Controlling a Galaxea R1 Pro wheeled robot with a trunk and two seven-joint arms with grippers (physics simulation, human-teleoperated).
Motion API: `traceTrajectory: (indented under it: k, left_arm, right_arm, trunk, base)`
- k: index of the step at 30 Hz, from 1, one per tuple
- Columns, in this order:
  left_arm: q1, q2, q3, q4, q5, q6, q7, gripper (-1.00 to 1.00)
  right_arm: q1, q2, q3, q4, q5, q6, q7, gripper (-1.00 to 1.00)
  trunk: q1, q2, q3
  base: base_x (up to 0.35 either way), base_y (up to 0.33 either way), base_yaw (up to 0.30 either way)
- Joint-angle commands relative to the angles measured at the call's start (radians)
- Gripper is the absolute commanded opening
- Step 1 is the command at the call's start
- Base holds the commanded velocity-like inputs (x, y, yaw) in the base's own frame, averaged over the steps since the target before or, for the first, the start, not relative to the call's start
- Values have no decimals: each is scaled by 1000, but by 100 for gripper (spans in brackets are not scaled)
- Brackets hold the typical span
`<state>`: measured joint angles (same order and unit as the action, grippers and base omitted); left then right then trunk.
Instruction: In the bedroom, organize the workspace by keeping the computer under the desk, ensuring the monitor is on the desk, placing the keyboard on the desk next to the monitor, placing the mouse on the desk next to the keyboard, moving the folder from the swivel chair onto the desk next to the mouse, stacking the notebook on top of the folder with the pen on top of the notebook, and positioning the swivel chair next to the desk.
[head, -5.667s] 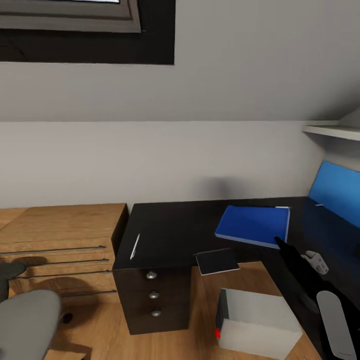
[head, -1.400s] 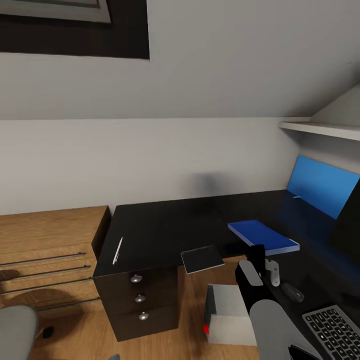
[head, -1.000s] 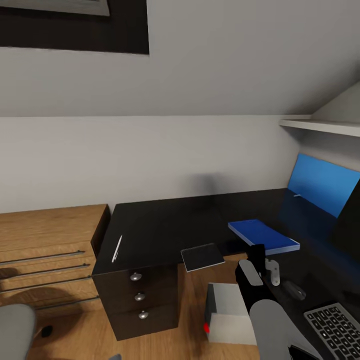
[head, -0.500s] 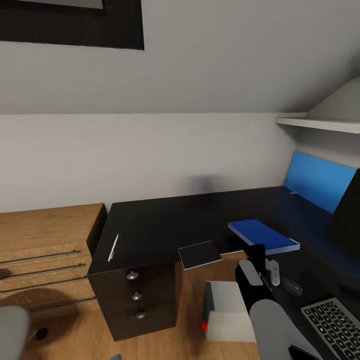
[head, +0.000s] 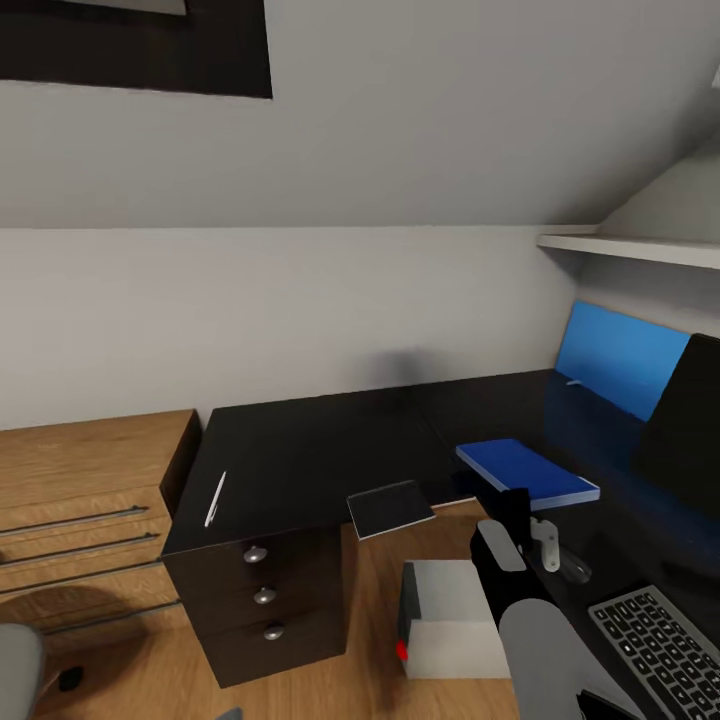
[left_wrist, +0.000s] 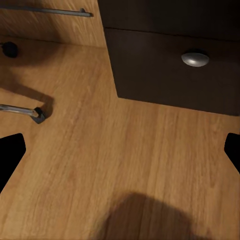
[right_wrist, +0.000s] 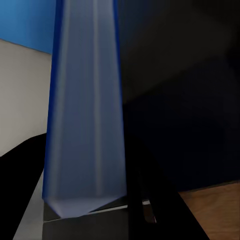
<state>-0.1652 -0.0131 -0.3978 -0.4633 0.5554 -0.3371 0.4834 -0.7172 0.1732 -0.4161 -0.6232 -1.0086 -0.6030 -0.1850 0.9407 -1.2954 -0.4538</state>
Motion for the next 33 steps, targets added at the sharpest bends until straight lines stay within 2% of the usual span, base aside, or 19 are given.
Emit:
traceTrajectory:
  k: [1, 9, 33]
  left_arm:
    - [-1, 1, -8, 0, 10, -6, 7, 100]
    - [-1, 1, -9, 0, 11, -5, 9, 100]
    - [-1, 1, -9, 0, 13, -5, 6, 100]
  right_arm:
    - [-1, 0, -2, -1, -2, -1, -1, -100]
    - [-1, 0, -3, -1, -2, -1, -1, -100]
    - [-1, 0, -4, -5, -2, -1, -1, -100]
  trunk:
    - [4, -8, -4]
    - [34, -64, -29]
    - [34, -64, -29]
  base:
    - [0, 0, 0]
    - [0, 0, 0]
    - [0, 0, 0]
